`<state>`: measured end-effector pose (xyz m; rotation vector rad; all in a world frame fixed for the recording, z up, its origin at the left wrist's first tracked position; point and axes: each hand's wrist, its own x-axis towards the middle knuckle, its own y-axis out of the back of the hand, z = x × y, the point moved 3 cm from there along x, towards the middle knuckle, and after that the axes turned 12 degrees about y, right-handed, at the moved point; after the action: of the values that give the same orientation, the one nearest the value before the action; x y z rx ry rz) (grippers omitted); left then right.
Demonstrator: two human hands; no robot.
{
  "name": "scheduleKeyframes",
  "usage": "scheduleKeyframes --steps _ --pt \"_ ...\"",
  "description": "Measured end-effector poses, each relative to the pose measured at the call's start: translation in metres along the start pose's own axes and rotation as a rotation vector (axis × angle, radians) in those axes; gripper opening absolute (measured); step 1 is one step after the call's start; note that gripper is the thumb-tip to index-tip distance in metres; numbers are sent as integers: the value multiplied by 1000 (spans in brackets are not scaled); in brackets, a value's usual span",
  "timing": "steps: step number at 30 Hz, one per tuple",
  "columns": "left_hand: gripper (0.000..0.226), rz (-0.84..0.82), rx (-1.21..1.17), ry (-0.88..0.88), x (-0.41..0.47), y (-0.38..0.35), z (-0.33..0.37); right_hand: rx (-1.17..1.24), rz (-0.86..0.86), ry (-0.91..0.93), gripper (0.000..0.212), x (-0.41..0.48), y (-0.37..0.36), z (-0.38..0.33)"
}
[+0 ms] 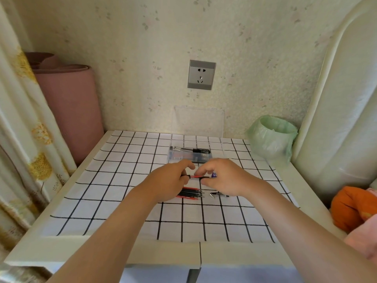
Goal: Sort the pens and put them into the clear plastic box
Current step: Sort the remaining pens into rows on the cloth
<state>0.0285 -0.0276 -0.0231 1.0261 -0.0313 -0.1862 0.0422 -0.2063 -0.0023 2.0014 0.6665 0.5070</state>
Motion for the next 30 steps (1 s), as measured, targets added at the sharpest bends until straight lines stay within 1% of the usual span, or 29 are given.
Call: scheduleKeyframes --steps 3,4,6,8,10,13,18,22,25,30 --pt "32 10 15 13 0 0 -2 -41 -24 -25 35 0 1 4" --pt "32 12 21 16 0 0 -2 -88 -37 -46 34 0 3 8" --pt "32 3 29 19 0 -1 -3 -167 -83 -107 21 -2 5 16" --pt "33 -15 30 24 -1 -1 -3 -175 -141 -158 12 -5 5 19" --pt "33 -23 45 31 -1 -1 -3 -156 -183 -184 13 -7 3 20" --pt "29 -19 60 36 -1 -1 -2 -171 -207 -203 20 -8 -1 20" --pt "25 -18 52 35 -1 -1 -1 -215 -218 -204 26 -7 -5 22" --pt "24 -30 48 33 -1 -3 -2 -179 -235 -172 15 -6 -8 21" --pt "24 -29 46 35 0 -2 -3 -141 -207 -159 5 -6 -6 18" --pt "24 -32 53 29 0 -3 -2 -182 -217 -136 13 -5 -11 15"
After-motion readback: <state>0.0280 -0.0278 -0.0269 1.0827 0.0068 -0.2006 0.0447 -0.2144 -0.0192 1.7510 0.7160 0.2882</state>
